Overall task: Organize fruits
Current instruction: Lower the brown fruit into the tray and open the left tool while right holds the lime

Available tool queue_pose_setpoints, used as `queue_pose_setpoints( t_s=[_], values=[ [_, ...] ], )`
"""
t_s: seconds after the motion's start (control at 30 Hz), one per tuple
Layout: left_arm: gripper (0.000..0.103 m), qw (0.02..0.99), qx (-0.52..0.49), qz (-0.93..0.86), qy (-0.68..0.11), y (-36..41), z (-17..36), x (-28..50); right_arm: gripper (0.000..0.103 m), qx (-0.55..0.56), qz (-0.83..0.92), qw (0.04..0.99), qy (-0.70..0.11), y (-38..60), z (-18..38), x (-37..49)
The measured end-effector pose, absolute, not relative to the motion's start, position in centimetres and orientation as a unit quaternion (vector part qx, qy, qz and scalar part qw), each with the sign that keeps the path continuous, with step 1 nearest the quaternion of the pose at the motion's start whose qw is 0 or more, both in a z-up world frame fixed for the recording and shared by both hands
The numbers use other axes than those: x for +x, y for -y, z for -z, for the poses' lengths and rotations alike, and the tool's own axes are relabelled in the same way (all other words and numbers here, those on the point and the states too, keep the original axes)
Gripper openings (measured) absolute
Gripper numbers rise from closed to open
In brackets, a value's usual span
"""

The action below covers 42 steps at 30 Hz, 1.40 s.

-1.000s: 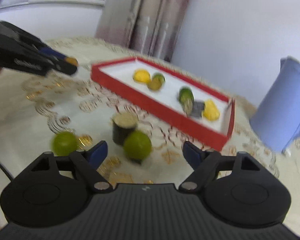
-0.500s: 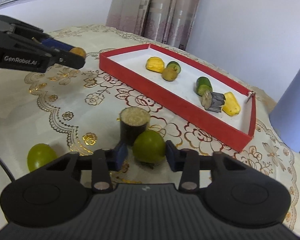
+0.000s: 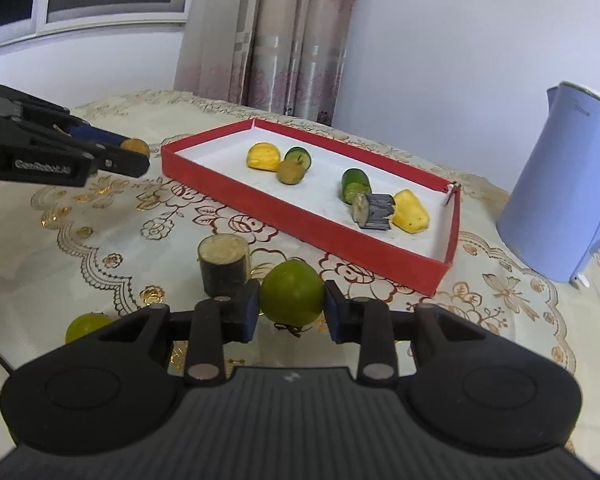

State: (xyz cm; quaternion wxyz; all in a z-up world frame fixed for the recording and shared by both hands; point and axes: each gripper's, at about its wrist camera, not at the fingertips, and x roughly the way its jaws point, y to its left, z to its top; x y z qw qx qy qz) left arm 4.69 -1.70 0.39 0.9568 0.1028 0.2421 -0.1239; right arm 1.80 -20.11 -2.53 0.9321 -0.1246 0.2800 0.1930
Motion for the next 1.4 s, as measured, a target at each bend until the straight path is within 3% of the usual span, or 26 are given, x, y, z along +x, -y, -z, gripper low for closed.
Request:
queue_pose_setpoints(
  t_s=[0.57, 1.4],
  values=[
    [0.024, 0.965, 0.099, 0.088, -0.225, 5.9, -1.9, 11.0, 0.031, -0.111, -0.196, 0.941, -0.252, 20.9, 1.5, 0.8],
    [0.024, 0.960, 0.091, 0.038, -0.262, 8.9, -0.5, 19.4, 0.031, -0.091, -0.193, 0.945, -0.249, 21.4, 1.4, 1.0]
  ],
)
